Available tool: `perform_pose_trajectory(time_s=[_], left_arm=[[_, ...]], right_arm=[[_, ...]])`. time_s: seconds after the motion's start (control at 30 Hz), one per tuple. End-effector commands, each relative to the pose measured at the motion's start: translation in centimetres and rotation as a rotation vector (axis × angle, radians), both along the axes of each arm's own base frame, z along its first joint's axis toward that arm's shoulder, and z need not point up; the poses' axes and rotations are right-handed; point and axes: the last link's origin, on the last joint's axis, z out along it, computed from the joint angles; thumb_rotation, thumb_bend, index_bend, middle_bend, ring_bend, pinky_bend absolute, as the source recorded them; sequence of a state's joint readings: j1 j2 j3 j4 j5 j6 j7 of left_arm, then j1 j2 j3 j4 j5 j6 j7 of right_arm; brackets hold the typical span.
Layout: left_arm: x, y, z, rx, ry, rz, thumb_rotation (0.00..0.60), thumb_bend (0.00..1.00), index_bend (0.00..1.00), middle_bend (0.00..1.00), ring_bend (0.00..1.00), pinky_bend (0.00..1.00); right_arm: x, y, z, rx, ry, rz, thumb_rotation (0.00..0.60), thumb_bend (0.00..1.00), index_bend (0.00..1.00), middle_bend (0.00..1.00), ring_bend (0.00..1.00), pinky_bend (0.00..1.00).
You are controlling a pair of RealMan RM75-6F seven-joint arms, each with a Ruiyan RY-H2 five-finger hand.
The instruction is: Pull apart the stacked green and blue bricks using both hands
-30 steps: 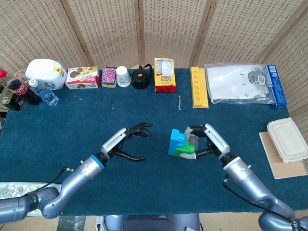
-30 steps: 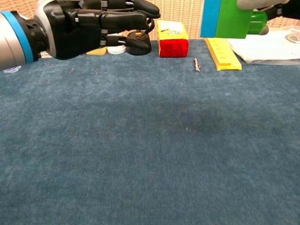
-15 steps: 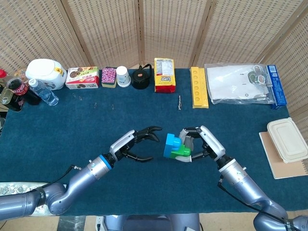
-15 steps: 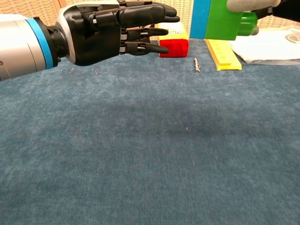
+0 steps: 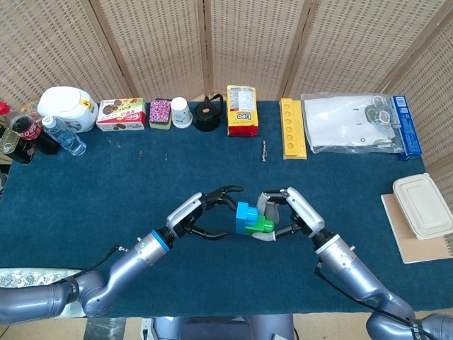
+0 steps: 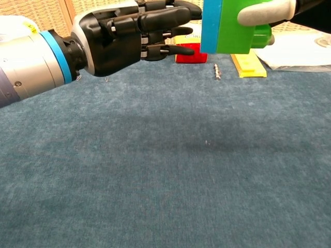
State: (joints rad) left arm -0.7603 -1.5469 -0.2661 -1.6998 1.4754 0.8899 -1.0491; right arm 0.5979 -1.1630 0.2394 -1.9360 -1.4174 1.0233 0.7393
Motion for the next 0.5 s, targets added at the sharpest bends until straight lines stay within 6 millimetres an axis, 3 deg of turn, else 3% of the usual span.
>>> perform_pose_trajectory(time_s=[0.03,0.3,0.5], left_arm=[[0.20,-0.20,-0.32,-0.005,0.004,-0.013,0.526,0.23,0.43,0.16,0.05,0.20],[0.63,-0.28,-0.76,0.010,0.005,-0.021,0.529,0.23,0.43,0.16,0.05,0.20],[0.86,-0.19,-0.90,0.020,0.002,-0.015,0.524,0.26,0.49,0.16,0.05,0.20]], right_arm=[[0.24,-0.15,-0.03,-0.006,-0.005,-0.004,0.600,0.00,0.73,0.66,0.70,0.69],[0.38,-0.25,-0.06,-0.006,0.007,-0.008,0.600,0.00,0.73,0.66,0.70,0.69],[0.52,-0.15,-0.06,0.006,-0.005,-0.011,0.600,0.00,0.73,0.66,0.70,0.69]])
